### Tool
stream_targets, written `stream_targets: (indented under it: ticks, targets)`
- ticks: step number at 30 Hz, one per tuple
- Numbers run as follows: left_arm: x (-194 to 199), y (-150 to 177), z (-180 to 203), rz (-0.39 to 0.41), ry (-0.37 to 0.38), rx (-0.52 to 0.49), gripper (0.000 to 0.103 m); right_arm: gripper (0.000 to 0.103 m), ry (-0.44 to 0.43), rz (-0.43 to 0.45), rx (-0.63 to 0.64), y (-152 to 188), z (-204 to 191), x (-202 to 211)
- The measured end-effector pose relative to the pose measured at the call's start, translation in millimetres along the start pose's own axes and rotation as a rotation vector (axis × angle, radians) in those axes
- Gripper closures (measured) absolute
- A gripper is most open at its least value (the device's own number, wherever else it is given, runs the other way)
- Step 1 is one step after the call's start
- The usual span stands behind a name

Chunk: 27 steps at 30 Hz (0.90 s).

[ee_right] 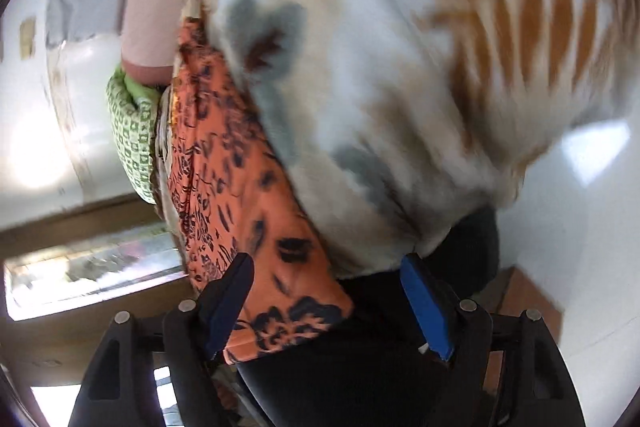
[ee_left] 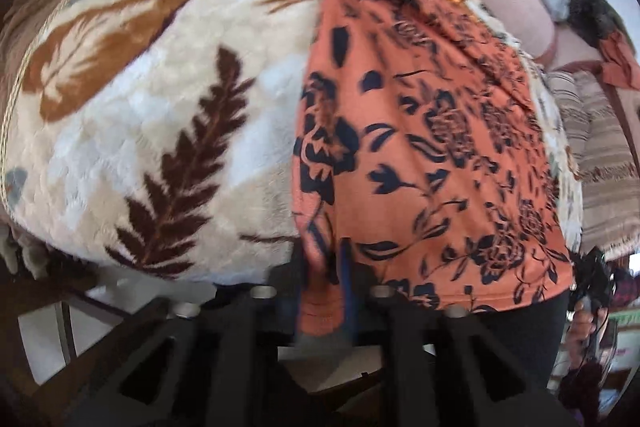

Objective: Fold small clothes

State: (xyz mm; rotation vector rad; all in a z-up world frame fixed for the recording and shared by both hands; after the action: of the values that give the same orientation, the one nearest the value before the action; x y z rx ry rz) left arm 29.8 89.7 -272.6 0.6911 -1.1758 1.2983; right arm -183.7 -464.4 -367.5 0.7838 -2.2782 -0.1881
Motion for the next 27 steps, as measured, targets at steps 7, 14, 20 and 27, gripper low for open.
stream_targets:
  ticks: [7,14,20,27]
  targets:
    - [-15,9,-9,-0.062,0.007,0.082,0.048,0.025,-0.129,-0.126,-0.094,9,9,-44]
    - [-22,16,-12,-0.062,-0.025,0.047,0.076,0.084,-0.191,-0.058,0.056,23,-27,-32]
    - [-14,16,-18,-0.033,0.032,0.032,0.094,0.092,-0.195,0.037,0.186,38,-73,-7]
    - [15,3,-1,0.04,0.146,0.019,0.095,0.092,-0.186,0.05,0.249,40,-98,7]
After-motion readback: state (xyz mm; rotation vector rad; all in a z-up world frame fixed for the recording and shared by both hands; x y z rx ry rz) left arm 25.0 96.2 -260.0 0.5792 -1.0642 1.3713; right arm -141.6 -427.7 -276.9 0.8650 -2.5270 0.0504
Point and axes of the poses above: each gripper's, at about its wrist camera, not at the fingertips, and x roughly against the way its jaws point, z to its right, y to its underside, the point moved 2 cm from there along -x, roughly the way its jaws point, and after that the axes turned 8 degrees about -x, right-handed, at the moved point
